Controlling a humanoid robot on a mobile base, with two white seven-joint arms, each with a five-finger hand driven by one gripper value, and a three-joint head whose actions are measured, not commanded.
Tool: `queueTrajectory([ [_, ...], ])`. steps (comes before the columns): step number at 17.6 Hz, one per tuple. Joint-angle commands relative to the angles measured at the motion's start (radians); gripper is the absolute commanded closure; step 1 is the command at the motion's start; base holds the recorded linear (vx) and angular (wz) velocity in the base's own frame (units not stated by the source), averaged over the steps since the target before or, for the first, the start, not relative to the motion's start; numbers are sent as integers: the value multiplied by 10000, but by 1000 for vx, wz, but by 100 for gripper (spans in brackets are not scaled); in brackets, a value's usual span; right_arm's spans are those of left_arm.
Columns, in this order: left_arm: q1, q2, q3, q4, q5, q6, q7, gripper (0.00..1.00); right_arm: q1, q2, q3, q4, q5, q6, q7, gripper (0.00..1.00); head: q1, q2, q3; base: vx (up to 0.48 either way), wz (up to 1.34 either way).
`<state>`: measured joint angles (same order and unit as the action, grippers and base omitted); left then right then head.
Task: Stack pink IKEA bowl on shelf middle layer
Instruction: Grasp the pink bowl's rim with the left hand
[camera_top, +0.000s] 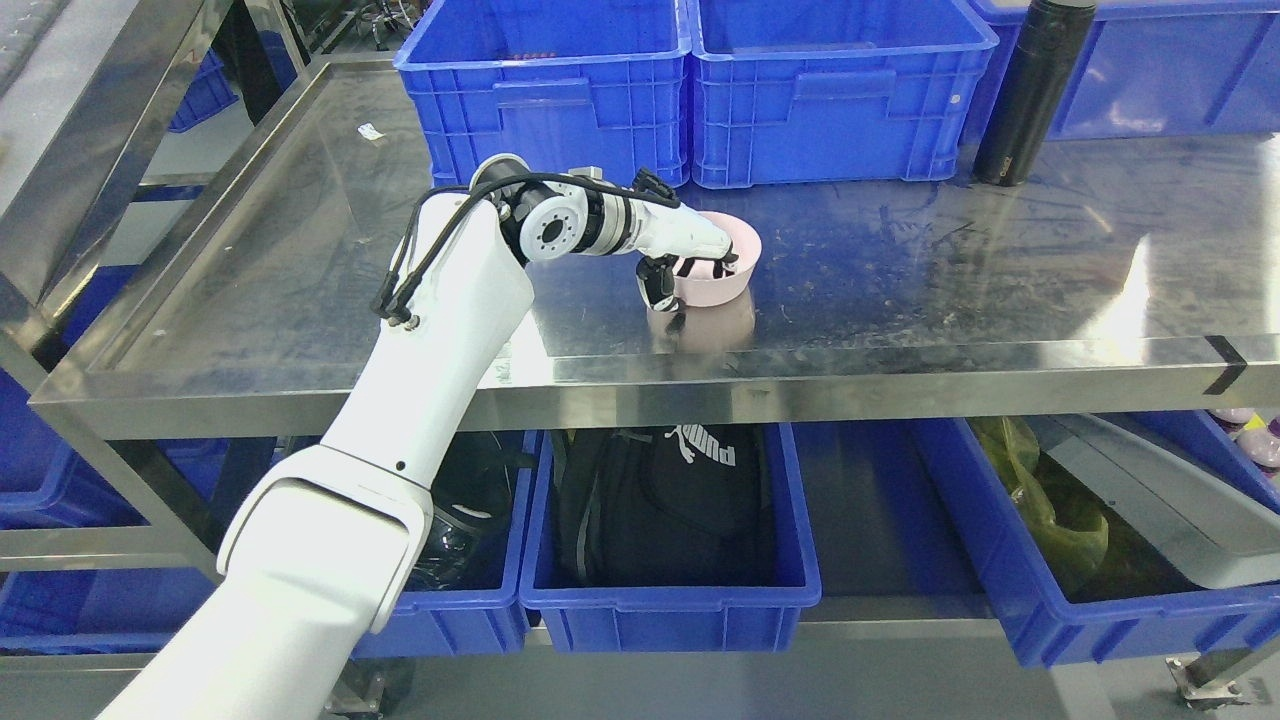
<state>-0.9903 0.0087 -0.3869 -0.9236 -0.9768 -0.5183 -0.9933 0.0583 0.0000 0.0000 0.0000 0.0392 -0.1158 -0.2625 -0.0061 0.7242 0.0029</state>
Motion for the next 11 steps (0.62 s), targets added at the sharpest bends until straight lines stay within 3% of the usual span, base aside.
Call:
queueTrajectory([
  [1, -99, 88, 2547, -303, 89, -431, 8, 100, 0, -175, 46, -174, -8, 8, 2, 0, 0, 0, 0, 0, 0],
  [6, -68, 88, 3744, -1408, 150, -923, 23, 100, 0, -175, 31, -174, 7, 8, 2, 0, 0, 0, 0, 2, -16],
  [11, 55, 88, 3884, -1776, 196, -1090, 23, 100, 0, -175, 46, -174, 7, 8, 2, 0, 0, 0, 0, 0, 0],
])
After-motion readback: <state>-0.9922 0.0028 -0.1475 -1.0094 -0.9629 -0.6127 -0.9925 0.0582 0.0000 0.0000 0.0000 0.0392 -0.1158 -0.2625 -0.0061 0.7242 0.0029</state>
